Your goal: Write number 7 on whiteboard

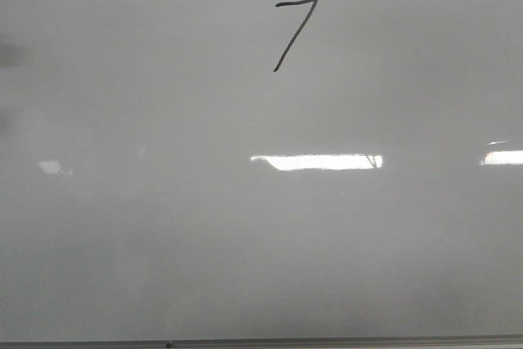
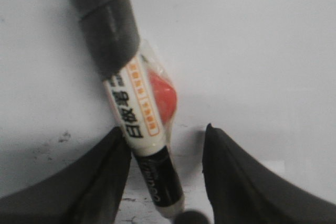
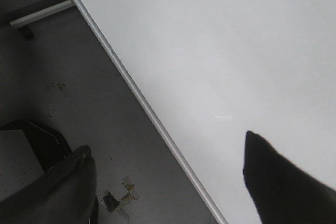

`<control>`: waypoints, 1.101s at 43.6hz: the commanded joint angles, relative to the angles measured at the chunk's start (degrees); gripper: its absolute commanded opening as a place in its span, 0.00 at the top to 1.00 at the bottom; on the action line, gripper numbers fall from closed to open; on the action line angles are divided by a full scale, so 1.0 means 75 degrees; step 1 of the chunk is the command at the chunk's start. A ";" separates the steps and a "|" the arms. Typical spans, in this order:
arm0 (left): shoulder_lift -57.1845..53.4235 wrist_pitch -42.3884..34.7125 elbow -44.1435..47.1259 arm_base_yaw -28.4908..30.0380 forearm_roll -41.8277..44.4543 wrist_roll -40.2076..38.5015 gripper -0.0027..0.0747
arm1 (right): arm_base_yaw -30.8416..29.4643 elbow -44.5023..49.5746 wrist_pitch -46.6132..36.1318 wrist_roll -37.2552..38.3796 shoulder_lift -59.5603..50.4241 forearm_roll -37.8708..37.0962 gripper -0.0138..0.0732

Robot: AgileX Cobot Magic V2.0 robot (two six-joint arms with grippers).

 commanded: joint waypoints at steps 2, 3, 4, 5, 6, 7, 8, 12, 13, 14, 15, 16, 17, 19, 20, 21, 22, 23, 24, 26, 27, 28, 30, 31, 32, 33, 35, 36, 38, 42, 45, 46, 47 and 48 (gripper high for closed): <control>-0.0673 0.0604 -0.0523 -0.0024 0.0357 -0.0035 0.53 | -0.0039 -0.0330 -0.0378 0.1087 -0.0220 -0.0490 0.16; -0.0782 0.0792 -0.0569 -0.0024 0.0357 -0.0035 0.53 | -0.0039 -0.0330 -0.0378 0.1409 -0.0260 -0.0667 0.16; -0.0936 0.0992 -0.0635 -0.0024 0.0374 -0.0035 0.53 | -0.0039 -0.0330 -0.0367 0.1748 -0.0308 -0.0853 0.16; -0.1056 0.1305 -0.0686 -0.0024 0.0375 -0.0035 0.53 | -0.0039 -0.0330 -0.0345 0.2199 -0.0341 -0.1130 0.16; -0.1179 0.1552 -0.0742 -0.0024 0.0375 -0.0035 0.53 | -0.0039 -0.0330 -0.0321 0.2521 -0.0371 -0.1332 0.16; -0.1341 0.1802 -0.0817 -0.0024 0.0391 -0.0035 0.53 | -0.0039 -0.0330 -0.0269 0.2833 -0.0420 -0.1548 0.16; -0.1470 0.2054 -0.0876 -0.0024 0.0391 -0.0035 0.53 | -0.0039 -0.0330 -0.0219 0.3131 -0.0433 -0.1754 0.16; -0.2045 0.3227 -0.1090 -0.0024 0.0378 -0.0035 0.53 | -0.0039 -0.0330 -0.0010 0.4135 -0.0602 -0.2528 0.16; -0.2184 0.3625 -0.1159 -0.0024 0.0378 -0.0035 0.53 | -0.0039 -0.0330 0.0029 0.4340 -0.0666 -0.2670 0.16; -0.2375 0.3924 -0.1224 -0.0024 0.0309 -0.0035 0.53 | -0.0039 -0.0330 0.0087 0.4448 -0.0716 -0.2744 0.16; -0.2518 0.4275 -0.1259 -0.0024 0.0291 -0.0035 0.53 | -0.0039 -0.0330 0.0125 0.4502 -0.0772 -0.2774 0.16; -0.2654 0.4500 -0.1307 -0.0024 0.0291 -0.0035 0.53 | -0.0039 -0.0320 0.0145 0.4539 -0.0845 -0.2783 0.16; -0.2844 0.4721 -0.1325 -0.0039 0.0247 -0.0035 0.53 | -0.0039 -0.0313 0.0146 0.4568 -0.0905 -0.2783 0.16; -0.3103 0.5064 -0.1337 -0.0058 0.0230 -0.0035 0.53 | -0.0039 -0.0253 0.0098 0.4661 -0.1035 -0.2768 0.16; -0.3307 0.5218 -0.1337 -0.0125 0.0230 -0.0035 0.53 | -0.0039 -0.0216 0.0074 0.4720 -0.1124 -0.2761 0.16; -0.3458 0.5380 -0.1320 -0.0179 0.0216 -0.0035 0.53 | -0.0039 -0.0171 0.0035 0.4739 -0.1190 -0.2761 0.16; -0.3615 0.5584 -0.1303 -0.0245 0.0217 -0.0035 0.53 | -0.0039 -0.0098 -0.0018 0.4747 -0.1262 -0.2761 0.16; -0.3826 0.5715 -0.1289 -0.0350 0.0215 -0.0035 0.53 | -0.0039 -0.0042 -0.0056 0.4747 -0.1353 -0.2761 0.16; -0.3980 0.5829 -0.1271 -0.0441 0.0215 -0.0020 0.53 | -0.0039 0.0013 -0.0101 0.4754 -0.1427 -0.2761 0.16; -0.4268 0.6003 -0.1206 -0.0648 0.0177 -0.0020 0.53 | -0.0039 0.0148 -0.0205 0.4776 -0.1561 -0.2761 0.16; -0.4488 0.6059 -0.1156 -0.0802 0.0109 0.0010 0.53 | -0.0039 0.0202 -0.0276 0.4804 -0.1644 -0.2761 0.16; -0.4648 0.6093 -0.1108 -0.0922 0.0049 0.0071 0.53 | -0.0039 0.0261 -0.0324 0.4816 -0.1678 -0.2753 0.16; -0.4968 0.6156 -0.0995 -0.1167 -0.0113 0.0220 0.53 | -0.0039 0.0372 -0.0414 0.4833 -0.1802 -0.2753 0.16; -0.5169 0.6169 -0.0905 -0.1329 -0.0224 0.0294 0.53 | -0.0039 0.0416 -0.0452 0.4835 -0.1850 -0.2753 0.16; -0.5265 0.6169 -0.0853 -0.1447 -0.0314 0.0343 0.53 | -0.0039 0.0445 -0.0480 0.4835 -0.1890 -0.2753 0.16; -0.5450 0.6169 -0.0749 -0.1564 -0.0368 0.0359 0.53 | -0.0039 0.0473 -0.0497 0.4835 -0.1930 -0.2753 0.16; -0.5701 0.6187 -0.0594 -0.1814 -0.0387 0.0359 0.53 | -0.0039 0.0492 -0.0519 0.4835 -0.1963 -0.2753 0.16; -0.5847 0.6219 -0.0497 -0.1905 -0.0387 0.0359 0.53 | -0.0039 0.0492 -0.0519 0.4835 -0.1963 -0.2753 0.16; -0.6057 0.6222 -0.0361 -0.2076 -0.0358 0.0359 0.53 | -0.0039 0.0492 -0.0526 0.4835 -0.1963 -0.2753 0.16; -0.6463 0.6222 -0.0101 -0.2164 -0.0339 0.0329 0.54 | -0.0039 0.0492 -0.0526 0.4835 -0.1963 -0.2753 0.16; -0.6630 0.6222 0.0005 -0.2135 -0.0307 0.0192 0.58 | -0.0039 0.0492 -0.0516 0.4835 -0.1963 -0.2753 0.16; -0.6665 0.6222 0.0043 -0.2135 -0.0265 0.0107 0.59 | -0.0039 0.0492 -0.0516 0.4835 -0.1963 -0.2753 0.16; -0.6670 0.6207 0.0040 -0.2135 -0.0243 0.0037 0.60 | -0.0039 0.0492 -0.0516 0.4835 -0.1963 -0.2753 0.16; -0.6670 0.6207 0.0046 -0.2135 -0.0187 -0.0074 0.62 | -0.0039 0.0492 -0.0517 0.4835 -0.1963 -0.2753 0.16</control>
